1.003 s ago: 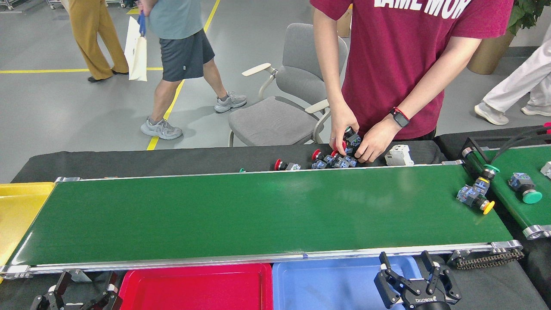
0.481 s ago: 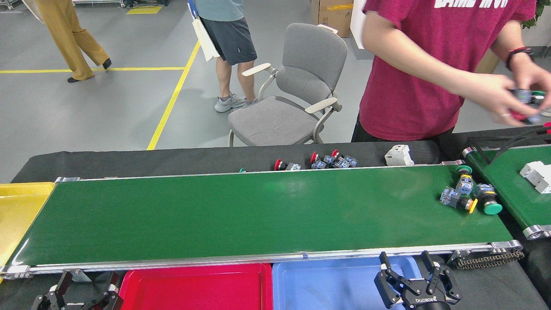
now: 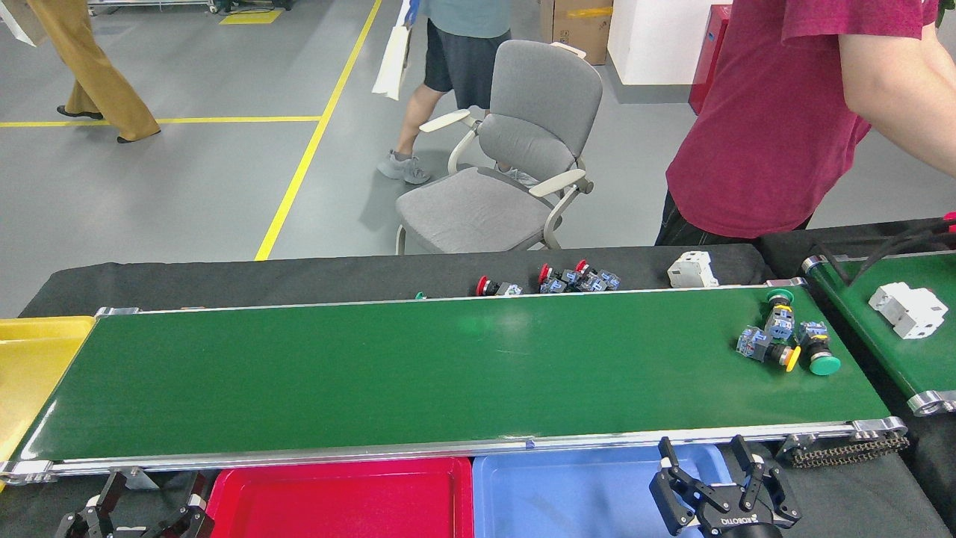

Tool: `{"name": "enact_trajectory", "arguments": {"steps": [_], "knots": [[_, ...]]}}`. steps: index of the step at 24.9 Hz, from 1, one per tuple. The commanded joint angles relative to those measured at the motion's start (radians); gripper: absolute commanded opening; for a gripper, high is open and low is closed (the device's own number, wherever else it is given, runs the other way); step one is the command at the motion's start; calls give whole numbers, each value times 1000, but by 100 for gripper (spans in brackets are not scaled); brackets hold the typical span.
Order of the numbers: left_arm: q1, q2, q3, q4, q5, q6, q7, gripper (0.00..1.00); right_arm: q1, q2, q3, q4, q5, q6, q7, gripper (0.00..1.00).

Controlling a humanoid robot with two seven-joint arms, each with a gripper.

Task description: Pick switch part from conveyor to tray

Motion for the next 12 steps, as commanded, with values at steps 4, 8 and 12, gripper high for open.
{"name": "enact_trajectory", "arguments": {"steps": [4,8,12], "knots": [[-3,9,0,-13,-1,-2,7,100,-57,-1,-1,18,3,59,10,98],[-3,9,0,-13,-1,-2,7,100,-160,-13,-4,94,3,128,81,98],[-1,9,-1,-12,-1,-3,7,100,-275,-30,-5,222,6,158,90,98]]}}
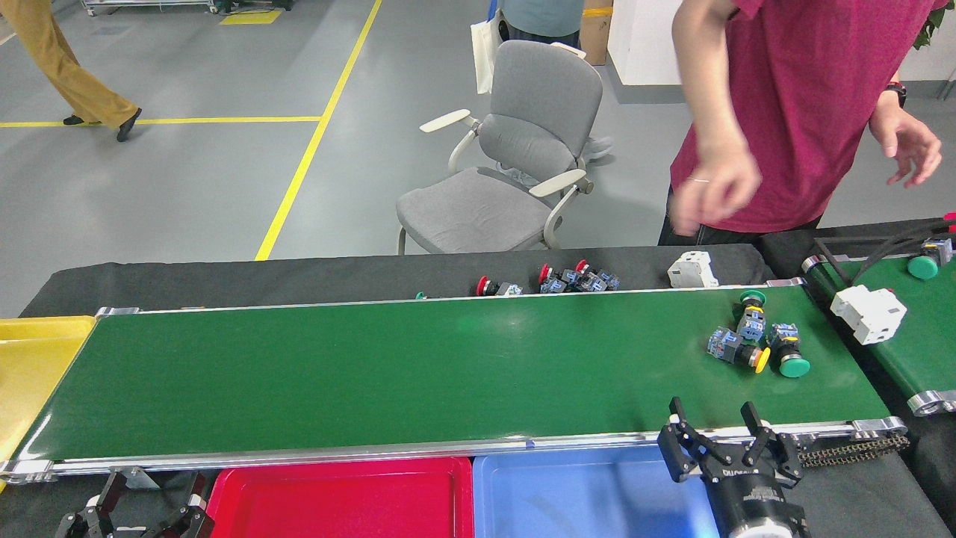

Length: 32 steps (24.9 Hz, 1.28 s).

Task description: Pick switch part from conveyor to tray

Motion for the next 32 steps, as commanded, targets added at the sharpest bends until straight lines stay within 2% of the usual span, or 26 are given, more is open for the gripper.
{"name": "enact_trajectory", "arguments": {"steps": [1,6,12,17,19,21,22,24,26,27,32], "knots": [[-1,8,-1,-13,-1,-2,7,100,-53,-9,-4,50,3,18,8,98],[-3,9,1,-12,-1,-2,7,100,-144,-10,-4,165,5,19,8,98],[-6,9,-1,-12,-1,-4,7,100,-303,-7,42,372,5,68,-1,98],[-6,9,-1,-12,-2,-5,7,100,-354,7,66,460,0,70,-2,98],[-8,9,-1,-10,-2,-5,7,100,-365,24,84,472,3,70,1,90],[-8,9,-1,-12,-2,-5,7,100,-365,17,126,473,-3,65,5,73],[-8,9,-1,-10,-2,-5,7,100,-365,16,138,473,-6,62,8,63],[-8,9,-1,-12,-2,-5,8,100,-365,16,144,472,-7,42,11,36],[-8,9,-1,-12,-2,-5,7,100,-365,17,144,470,-9,16,11,15],[-8,9,-1,-12,-2,-5,7,100,-365,19,144,466,-9,7,11,12],[-8,11,-1,-13,-2,-5,7,100,-362,19,144,421,-9,-1,11,11]]}}
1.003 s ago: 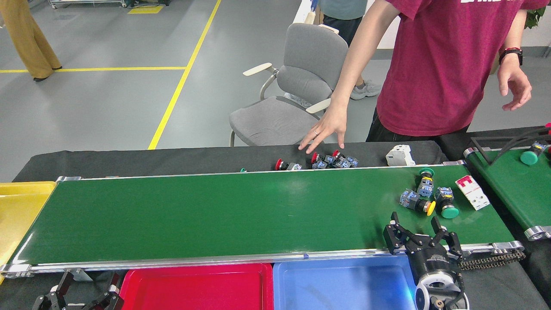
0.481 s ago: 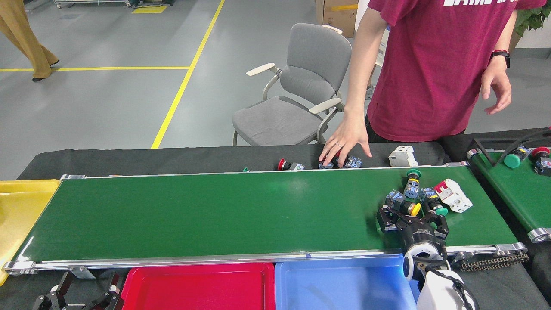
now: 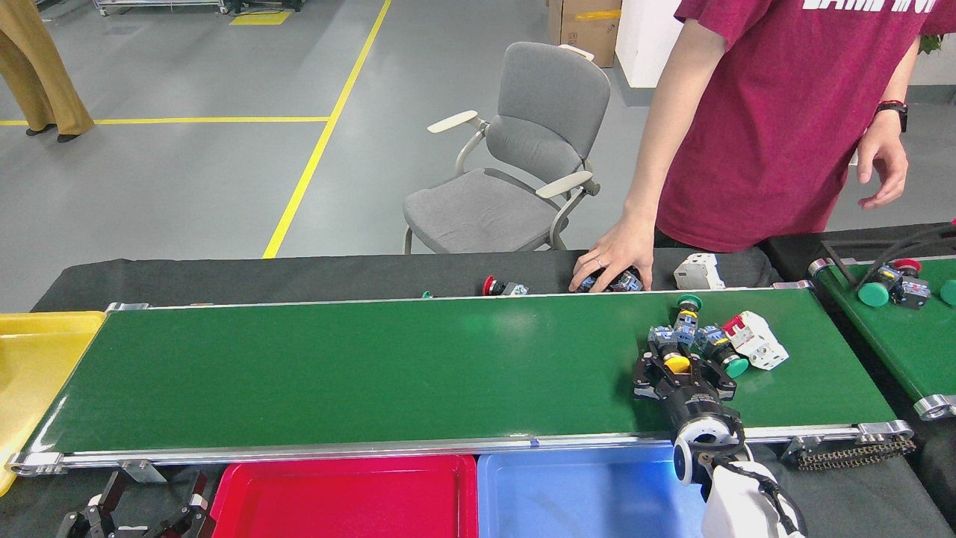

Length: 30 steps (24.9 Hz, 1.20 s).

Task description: Pick switch part from conveyor to tray

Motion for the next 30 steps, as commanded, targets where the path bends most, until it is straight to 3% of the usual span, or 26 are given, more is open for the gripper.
{"name": "enact_trajectory", "arguments": {"steps": [1,6,9,17,22,23,24,26,30], "knots": [[-7,11,1,-13,-1,-2,7,100,-13,0,-1,-44,-2,-17,0,11],[-7,9,1,-13,-1,-2,7,100,13,0,1,-193,-2,-75,3,11],[-7,9,1,-13,-1,-2,7,100,30,4,33,-265,-2,-178,31,12],[-8,9,1,-12,-3,-2,7,100,184,50,279,-425,-3,-444,41,12],[-7,11,-1,-12,-3,-8,7,100,250,52,411,-432,-2,-516,46,17],[-7,11,-2,-12,-3,-8,7,100,255,53,429,-429,-2,-513,52,20],[-10,11,-15,-12,-3,-8,7,100,257,60,438,-426,-3,-511,60,33],[-11,11,-27,-12,-3,-6,7,100,278,102,432,-428,-5,-490,75,96],[-8,13,-27,-13,-3,-6,7,100,284,129,429,-448,-6,-473,97,98]]}}
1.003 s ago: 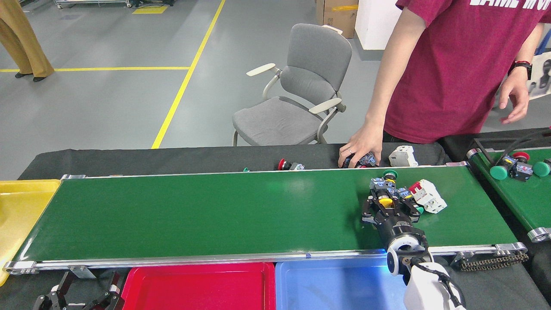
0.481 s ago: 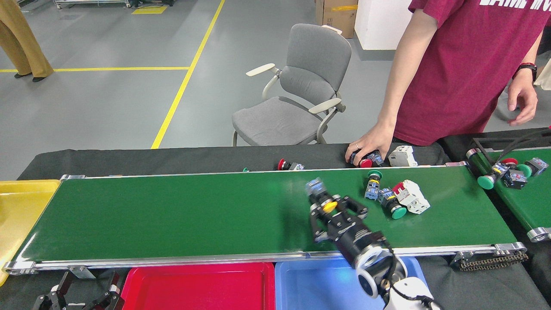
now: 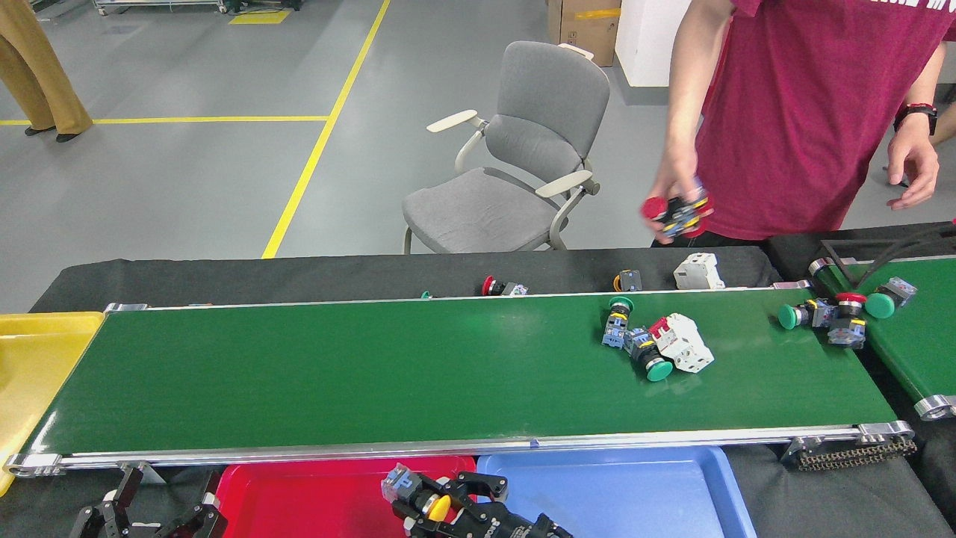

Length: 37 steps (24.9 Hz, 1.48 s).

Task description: Pick switch part from conveyor to tray

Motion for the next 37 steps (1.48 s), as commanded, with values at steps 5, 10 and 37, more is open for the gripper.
{"name": "enact_trajectory", "arguments": {"steps": [5,10,37], "knots": [[-3,12,1,-16,-1,-2,7,100,-2,-2,-49,-103,-4,20,5,98],[0,11,1,-16,-1,-2,7,100,-3,10,-267,-169,-4,38,5,94],[-30,8,-79,-53,-4,6,-2,100,296,-191,-551,-243,-9,371,-255,98]]}}
